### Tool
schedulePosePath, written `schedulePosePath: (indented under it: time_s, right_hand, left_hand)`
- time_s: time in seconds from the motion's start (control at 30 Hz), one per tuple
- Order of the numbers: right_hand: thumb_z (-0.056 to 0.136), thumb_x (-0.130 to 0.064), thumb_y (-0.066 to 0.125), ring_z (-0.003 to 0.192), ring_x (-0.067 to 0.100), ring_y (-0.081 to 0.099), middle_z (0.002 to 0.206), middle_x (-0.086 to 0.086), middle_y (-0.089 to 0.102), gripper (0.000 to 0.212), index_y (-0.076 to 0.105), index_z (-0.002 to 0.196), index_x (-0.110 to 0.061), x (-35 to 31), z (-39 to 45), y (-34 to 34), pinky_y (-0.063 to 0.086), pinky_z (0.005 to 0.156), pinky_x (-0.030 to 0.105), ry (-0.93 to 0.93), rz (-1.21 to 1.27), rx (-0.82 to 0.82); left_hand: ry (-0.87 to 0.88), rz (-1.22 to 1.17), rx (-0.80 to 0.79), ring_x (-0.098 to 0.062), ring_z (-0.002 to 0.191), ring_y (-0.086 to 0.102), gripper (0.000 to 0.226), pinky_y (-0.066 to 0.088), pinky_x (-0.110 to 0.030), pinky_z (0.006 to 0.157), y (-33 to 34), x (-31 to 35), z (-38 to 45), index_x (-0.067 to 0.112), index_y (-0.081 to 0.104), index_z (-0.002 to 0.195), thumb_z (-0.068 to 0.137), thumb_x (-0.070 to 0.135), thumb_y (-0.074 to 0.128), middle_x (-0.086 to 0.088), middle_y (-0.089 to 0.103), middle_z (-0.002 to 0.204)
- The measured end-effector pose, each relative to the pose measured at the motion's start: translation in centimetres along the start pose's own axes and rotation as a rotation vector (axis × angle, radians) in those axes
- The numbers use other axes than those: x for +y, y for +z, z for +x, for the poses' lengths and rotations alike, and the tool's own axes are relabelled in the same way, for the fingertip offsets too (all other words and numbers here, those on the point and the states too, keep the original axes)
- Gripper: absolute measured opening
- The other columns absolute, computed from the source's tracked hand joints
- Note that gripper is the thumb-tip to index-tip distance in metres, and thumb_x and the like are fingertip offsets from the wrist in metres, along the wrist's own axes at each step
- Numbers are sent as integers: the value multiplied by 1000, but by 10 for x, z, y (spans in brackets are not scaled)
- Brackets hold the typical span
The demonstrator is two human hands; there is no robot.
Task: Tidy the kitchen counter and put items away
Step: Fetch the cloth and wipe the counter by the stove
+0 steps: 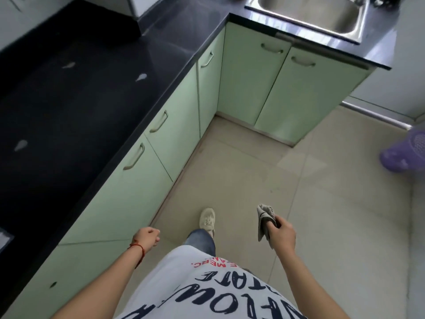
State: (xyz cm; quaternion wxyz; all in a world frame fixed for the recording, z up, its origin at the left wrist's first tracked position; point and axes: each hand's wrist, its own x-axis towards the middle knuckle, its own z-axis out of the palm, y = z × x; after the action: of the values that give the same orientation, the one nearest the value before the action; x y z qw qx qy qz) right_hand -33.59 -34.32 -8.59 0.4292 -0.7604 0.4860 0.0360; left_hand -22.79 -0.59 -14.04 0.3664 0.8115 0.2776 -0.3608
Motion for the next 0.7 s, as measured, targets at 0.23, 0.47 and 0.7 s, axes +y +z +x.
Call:
schedulePosePath:
  time_s: [0.23,0.47,0.7]
  right_hand:
    - [82,-9,58,75,25,55,77,8,63,17,69,94,-8,-85,84,11,37,66,27,-38,-23,-44]
    - [80,-17,57,75,18,55,80,3,64,19,70,93,-12,-171,168,30,39,66,25,-207,-89,-159]
    - [79,-19,58,68,16,51,71,1,60,12,67,83,-13,-296,231,65,36,56,10,-497,-166,-310]
  left_hand:
    - [169,10,-81,-23,71,60,22,52,-36,77,7,163,40,21,58,58,78,26,54,3,64,62]
    - [344,1,-17,-24,87,64,20,50,-32,84,-4,286,46,27,62,71,87,21,53,-1,69,80]
    - [468,66,259,-22,101,61,32,46,-27,86,-17,321,48,9,65,107,88,27,48,-9,66,110]
